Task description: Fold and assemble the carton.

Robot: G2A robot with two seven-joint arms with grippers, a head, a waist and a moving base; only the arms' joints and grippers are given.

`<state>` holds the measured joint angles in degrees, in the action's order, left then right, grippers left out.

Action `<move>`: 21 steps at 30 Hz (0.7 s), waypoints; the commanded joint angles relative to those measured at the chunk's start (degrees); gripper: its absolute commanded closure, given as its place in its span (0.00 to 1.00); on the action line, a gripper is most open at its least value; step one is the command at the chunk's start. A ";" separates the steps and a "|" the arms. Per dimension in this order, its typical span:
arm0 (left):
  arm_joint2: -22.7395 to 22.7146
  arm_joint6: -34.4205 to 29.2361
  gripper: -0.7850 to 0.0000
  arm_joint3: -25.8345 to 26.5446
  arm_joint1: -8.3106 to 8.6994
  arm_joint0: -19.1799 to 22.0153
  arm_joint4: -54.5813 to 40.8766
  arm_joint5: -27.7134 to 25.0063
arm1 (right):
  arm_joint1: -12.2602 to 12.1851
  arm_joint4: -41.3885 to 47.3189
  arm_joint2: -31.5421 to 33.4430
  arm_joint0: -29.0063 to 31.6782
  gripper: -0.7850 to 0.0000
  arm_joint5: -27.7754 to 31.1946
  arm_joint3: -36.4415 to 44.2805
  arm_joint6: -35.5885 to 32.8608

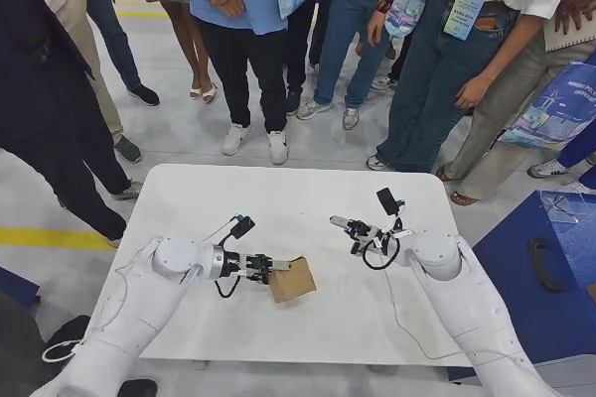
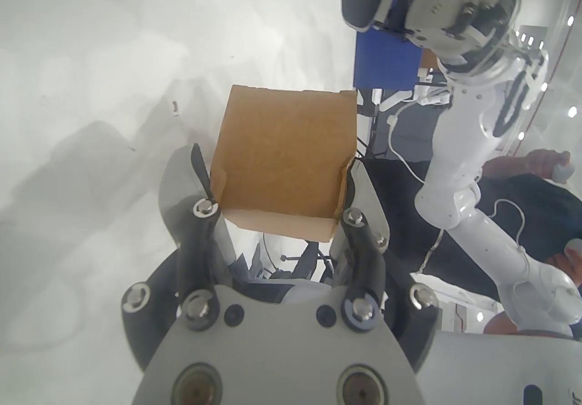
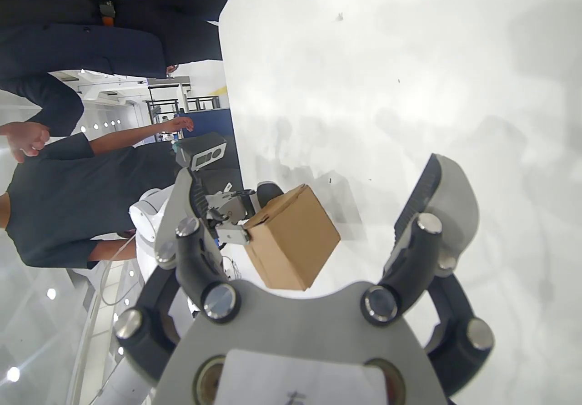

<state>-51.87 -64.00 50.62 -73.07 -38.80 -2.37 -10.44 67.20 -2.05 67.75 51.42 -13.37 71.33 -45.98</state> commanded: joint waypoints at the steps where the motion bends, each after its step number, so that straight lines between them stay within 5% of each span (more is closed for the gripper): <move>1: 0.76 1.10 0.00 -3.13 -0.60 1.12 -0.66 -0.70 | 0.02 -0.08 -0.20 -0.09 0.00 -0.15 -0.11 -0.02; 9: -4.04 7.91 0.00 -7.71 0.57 3.56 -1.23 -8.31 | 0.33 -0.31 -1.79 -0.81 0.00 -0.80 0.28 -0.23; 14: -9.92 19.58 0.00 5.68 3.31 -3.22 5.12 -17.98 | 0.67 -0.50 -3.29 -1.39 0.00 -0.73 -0.29 -0.21; 15: -10.94 22.11 0.06 9.93 3.84 -5.53 7.59 -19.37 | 0.74 -0.48 -3.54 -1.52 0.00 -0.72 -0.44 -0.15; 16: -11.81 24.83 0.45 14.64 4.30 -7.98 10.55 -21.30 | 0.80 -0.50 -3.77 -1.61 0.00 -0.68 -0.57 -0.08; 17: -12.63 27.60 0.59 18.70 4.75 -10.45 14.43 -22.42 | 0.86 -0.53 -4.00 -1.69 0.00 -0.61 -0.67 -0.09; 18: -13.05 29.95 1.00 22.36 5.07 -12.82 18.12 -23.41 | 0.90 -0.48 -4.16 -1.74 0.00 -0.55 -0.81 -0.10; 21: -13.83 38.02 1.00 30.60 5.71 -17.71 32.72 -24.19 | 1.00 -0.44 -4.53 -1.80 0.00 -0.33 -1.10 -0.11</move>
<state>-65.47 -30.51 77.22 -67.54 -54.29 21.92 -34.78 68.17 -2.51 63.31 49.62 -13.82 70.34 -46.09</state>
